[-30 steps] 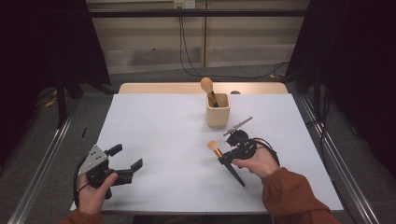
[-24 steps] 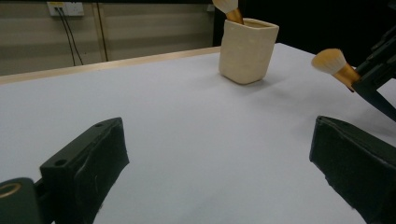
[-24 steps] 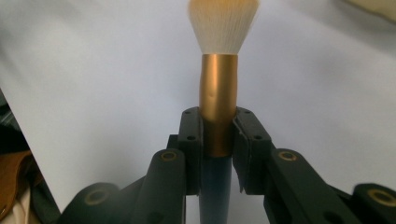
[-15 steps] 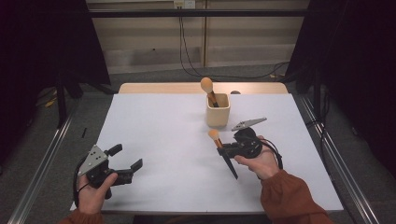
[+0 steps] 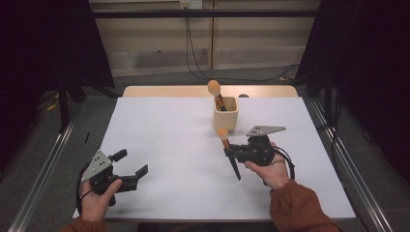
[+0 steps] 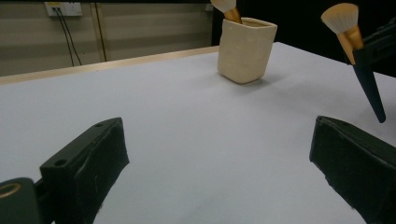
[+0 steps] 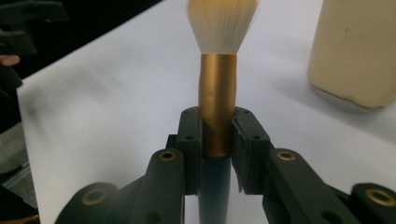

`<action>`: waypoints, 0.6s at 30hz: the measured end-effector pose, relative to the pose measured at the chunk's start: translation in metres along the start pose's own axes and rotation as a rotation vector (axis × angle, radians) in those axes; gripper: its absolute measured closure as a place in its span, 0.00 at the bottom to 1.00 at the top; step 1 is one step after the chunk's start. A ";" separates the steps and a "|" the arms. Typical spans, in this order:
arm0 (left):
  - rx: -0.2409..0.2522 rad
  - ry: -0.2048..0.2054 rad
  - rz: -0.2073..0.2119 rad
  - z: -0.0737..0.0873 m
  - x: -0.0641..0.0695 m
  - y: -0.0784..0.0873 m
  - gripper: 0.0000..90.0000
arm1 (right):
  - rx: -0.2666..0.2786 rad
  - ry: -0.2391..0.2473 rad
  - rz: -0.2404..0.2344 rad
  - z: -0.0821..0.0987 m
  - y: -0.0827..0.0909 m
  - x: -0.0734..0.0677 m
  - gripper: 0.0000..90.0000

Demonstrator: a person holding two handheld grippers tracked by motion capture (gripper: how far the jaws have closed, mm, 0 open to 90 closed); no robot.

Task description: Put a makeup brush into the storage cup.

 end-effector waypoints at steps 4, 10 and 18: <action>0.001 0.000 -0.001 0.000 0.000 0.000 0.04 | 0.051 0.025 0.015 -0.001 0.000 0.000 0.83; -0.001 -0.002 -0.001 0.000 0.000 0.000 0.04 | 0.091 0.027 0.016 -0.002 0.000 0.000 0.83; 0.001 0.000 -0.003 0.000 0.000 0.001 0.04 | 0.160 0.037 0.031 -0.006 0.002 0.001 0.83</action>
Point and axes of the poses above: each handheld gripper's, and its own axes: y roughly backward along the jaws, z roughly out of its underside, x roughly to its right, the point moved 4 cm from there along -y, roughly forward along the jaws, and after that the axes turned 9 degrees about z, right-handed, at the moved point
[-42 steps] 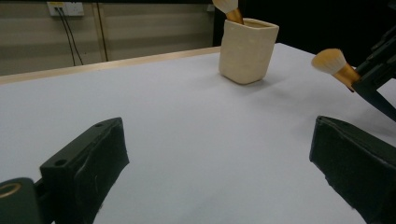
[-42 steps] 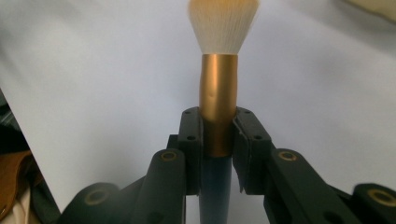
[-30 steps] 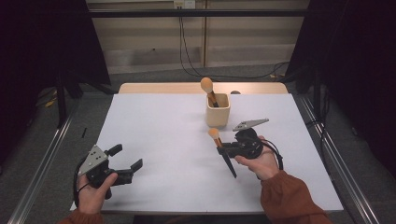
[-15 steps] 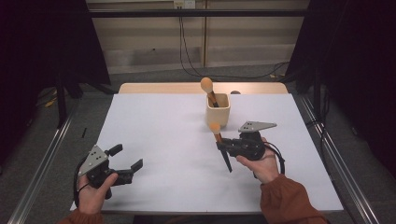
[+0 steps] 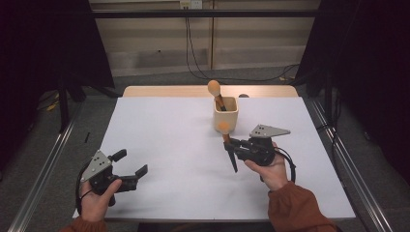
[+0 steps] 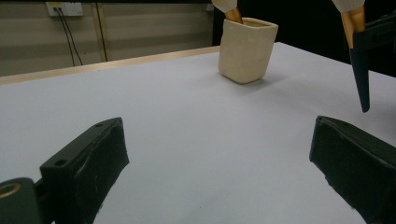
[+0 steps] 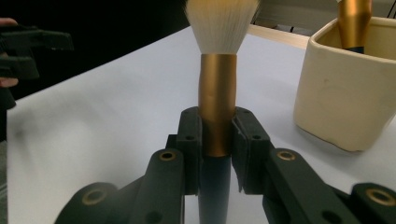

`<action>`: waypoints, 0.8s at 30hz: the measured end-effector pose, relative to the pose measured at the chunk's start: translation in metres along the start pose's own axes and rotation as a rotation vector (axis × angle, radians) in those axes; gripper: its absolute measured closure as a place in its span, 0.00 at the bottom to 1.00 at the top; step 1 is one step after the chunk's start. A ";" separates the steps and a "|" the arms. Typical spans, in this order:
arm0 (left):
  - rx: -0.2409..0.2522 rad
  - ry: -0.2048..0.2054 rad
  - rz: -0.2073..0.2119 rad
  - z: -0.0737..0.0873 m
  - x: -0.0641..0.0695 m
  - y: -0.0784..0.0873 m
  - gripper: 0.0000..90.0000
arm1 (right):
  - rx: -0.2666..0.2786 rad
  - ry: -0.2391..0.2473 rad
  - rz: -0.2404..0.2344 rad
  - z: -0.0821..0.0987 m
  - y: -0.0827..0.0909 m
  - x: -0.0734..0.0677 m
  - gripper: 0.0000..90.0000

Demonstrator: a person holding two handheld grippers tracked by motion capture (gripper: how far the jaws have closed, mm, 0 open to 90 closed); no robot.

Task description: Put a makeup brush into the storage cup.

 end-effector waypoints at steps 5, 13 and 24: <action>0.003 0.001 0.000 0.000 0.000 0.000 0.04 | 0.024 0.043 0.050 -0.001 0.000 0.001 0.83; -0.001 -0.003 -0.002 0.000 -0.001 0.000 0.04 | 0.049 0.041 0.065 -0.005 0.005 0.006 0.83; 0.006 0.001 -0.001 0.000 0.000 0.000 0.04 | 0.142 -0.021 0.048 -0.018 0.007 0.015 0.83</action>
Point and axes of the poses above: each handheld gripper's, and its own axes: y roughly backward along the jaws, z roughly out of its underside, x roughly to its right, the point moved 4 cm from there along -y, roughly forward along the jaws, and after that the axes turned 9 degrees about z, right-handed, at the moved point
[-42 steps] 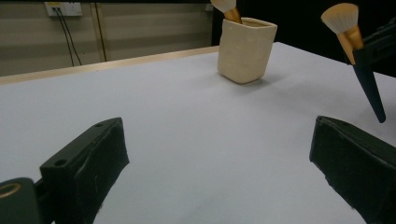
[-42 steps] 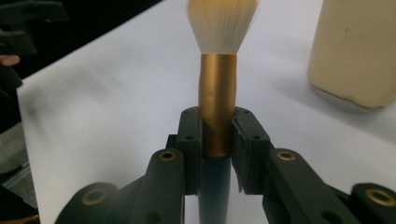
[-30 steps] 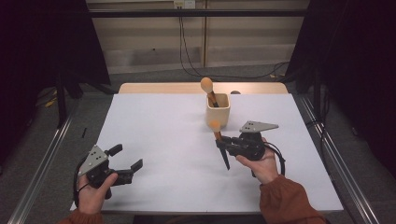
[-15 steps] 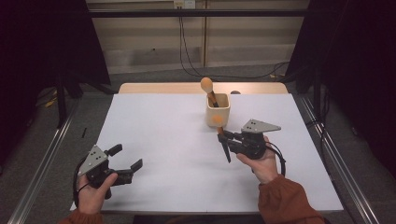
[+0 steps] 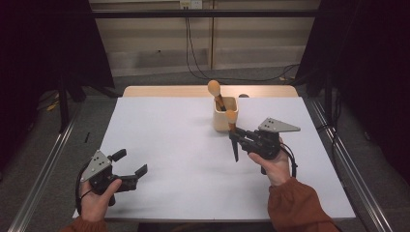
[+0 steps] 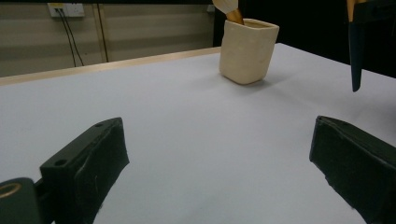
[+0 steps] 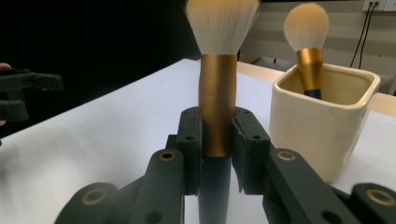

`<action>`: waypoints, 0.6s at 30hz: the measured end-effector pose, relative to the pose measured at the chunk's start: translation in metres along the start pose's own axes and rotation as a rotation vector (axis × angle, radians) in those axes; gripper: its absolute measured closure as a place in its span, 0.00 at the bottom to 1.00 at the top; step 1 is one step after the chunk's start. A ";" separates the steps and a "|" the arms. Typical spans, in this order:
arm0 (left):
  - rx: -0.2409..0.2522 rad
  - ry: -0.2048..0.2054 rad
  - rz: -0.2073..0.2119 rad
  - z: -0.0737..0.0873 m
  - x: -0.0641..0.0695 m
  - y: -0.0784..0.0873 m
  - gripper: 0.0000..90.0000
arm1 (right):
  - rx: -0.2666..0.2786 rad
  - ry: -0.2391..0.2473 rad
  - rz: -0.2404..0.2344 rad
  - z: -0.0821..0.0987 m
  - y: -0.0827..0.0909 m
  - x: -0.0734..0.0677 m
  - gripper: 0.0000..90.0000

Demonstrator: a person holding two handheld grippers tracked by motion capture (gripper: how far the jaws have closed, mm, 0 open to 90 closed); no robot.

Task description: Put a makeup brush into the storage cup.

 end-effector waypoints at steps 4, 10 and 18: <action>0.001 -0.001 0.000 0.000 0.000 0.000 0.04 | 0.006 -0.015 -0.010 -0.004 -0.002 0.001 0.83; 0.002 -0.001 -0.002 -0.001 0.000 0.000 0.04 | 0.032 -0.034 -0.024 -0.013 -0.006 0.003 0.83; 0.004 -0.005 -0.002 -0.001 0.000 0.000 0.04 | 0.059 -0.029 -0.014 -0.030 -0.013 0.006 0.83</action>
Point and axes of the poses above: each handheld gripper's, and its own axes: y roughly backward along the jaws, z roughly out of its underside, x roughly to its right, the point moved 4 cm from there along -y, roughly forward along the jaws, and after that the axes turned 9 degrees about z, right-handed, at the moved point
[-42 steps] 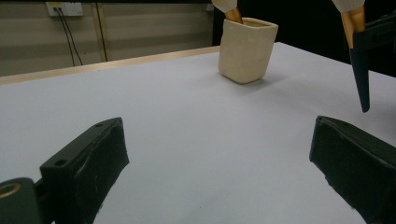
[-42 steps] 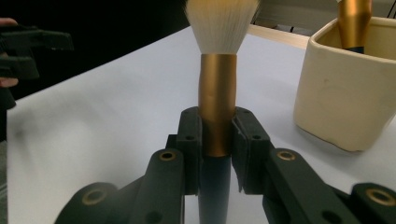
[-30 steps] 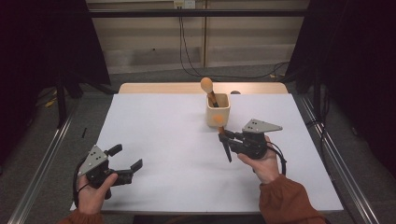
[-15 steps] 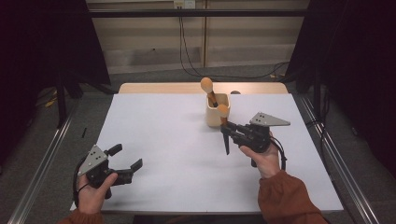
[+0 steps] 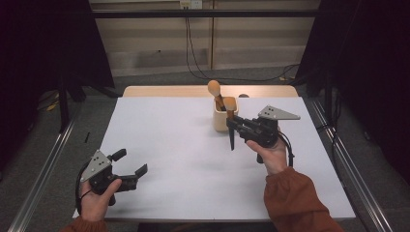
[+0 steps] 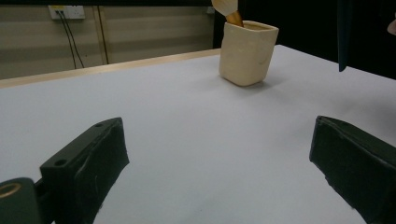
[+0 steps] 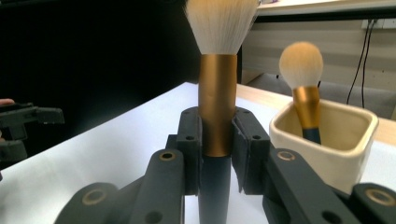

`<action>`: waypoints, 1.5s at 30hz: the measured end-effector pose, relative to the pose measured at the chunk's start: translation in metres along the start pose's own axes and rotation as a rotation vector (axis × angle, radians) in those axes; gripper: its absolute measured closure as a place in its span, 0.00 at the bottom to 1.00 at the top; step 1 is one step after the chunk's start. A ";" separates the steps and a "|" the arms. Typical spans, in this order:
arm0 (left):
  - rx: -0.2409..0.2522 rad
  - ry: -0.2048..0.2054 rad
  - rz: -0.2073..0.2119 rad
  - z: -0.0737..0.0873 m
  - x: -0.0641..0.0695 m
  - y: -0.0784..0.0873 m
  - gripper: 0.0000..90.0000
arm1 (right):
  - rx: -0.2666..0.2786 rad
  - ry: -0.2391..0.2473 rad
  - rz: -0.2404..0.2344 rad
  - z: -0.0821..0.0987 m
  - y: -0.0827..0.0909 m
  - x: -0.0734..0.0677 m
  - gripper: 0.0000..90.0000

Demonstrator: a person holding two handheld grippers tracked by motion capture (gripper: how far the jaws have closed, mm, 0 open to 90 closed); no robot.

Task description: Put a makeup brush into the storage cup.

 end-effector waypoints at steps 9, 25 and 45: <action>0.003 0.001 0.001 0.000 0.000 0.000 0.04 | 0.042 0.028 0.007 -0.022 -0.005 0.002 0.83; 0.008 0.001 -0.003 -0.001 -0.001 -0.001 0.04 | 0.073 0.038 0.049 -0.043 -0.025 0.018 0.83; 0.013 0.008 0.006 -0.002 -0.002 -0.001 0.04 | 0.085 0.011 0.112 -0.069 -0.064 0.053 0.83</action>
Point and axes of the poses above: each handheld gripper's, and its own axes: y roughly backward along the jaws, z roughly out of its underside, x roughly to its right, the point moved 4 cm from there along -y, roughly forward along the jaws, and after that the axes turned 9 degrees about z, right-handed, at the moved point
